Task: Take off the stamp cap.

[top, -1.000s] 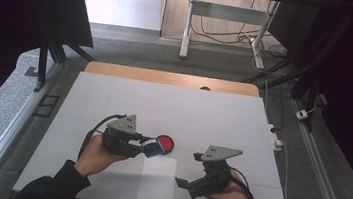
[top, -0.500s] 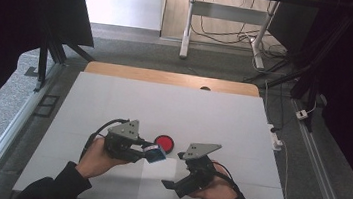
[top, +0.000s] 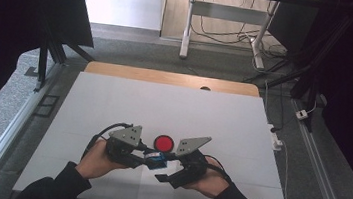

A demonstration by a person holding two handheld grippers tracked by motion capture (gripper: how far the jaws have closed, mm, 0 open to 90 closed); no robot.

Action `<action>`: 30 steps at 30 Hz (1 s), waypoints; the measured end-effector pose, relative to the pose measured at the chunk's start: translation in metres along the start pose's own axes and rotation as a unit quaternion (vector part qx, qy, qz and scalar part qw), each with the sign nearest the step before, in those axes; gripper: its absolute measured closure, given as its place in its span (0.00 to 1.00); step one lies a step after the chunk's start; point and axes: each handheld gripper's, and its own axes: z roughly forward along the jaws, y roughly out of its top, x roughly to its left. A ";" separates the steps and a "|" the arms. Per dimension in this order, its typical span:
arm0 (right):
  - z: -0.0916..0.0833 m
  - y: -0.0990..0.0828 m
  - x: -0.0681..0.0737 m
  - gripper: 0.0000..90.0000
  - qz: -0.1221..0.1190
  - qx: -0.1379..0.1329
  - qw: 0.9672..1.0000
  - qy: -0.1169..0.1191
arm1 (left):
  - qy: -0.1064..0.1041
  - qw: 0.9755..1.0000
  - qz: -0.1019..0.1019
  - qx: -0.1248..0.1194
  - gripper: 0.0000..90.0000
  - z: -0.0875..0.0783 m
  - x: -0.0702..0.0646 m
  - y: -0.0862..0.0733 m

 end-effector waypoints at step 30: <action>-0.001 -0.001 -0.002 0.71 -0.046 -0.007 0.998 0.044 | -0.028 0.999 0.041 -0.018 0.77 -0.001 -0.004 0.000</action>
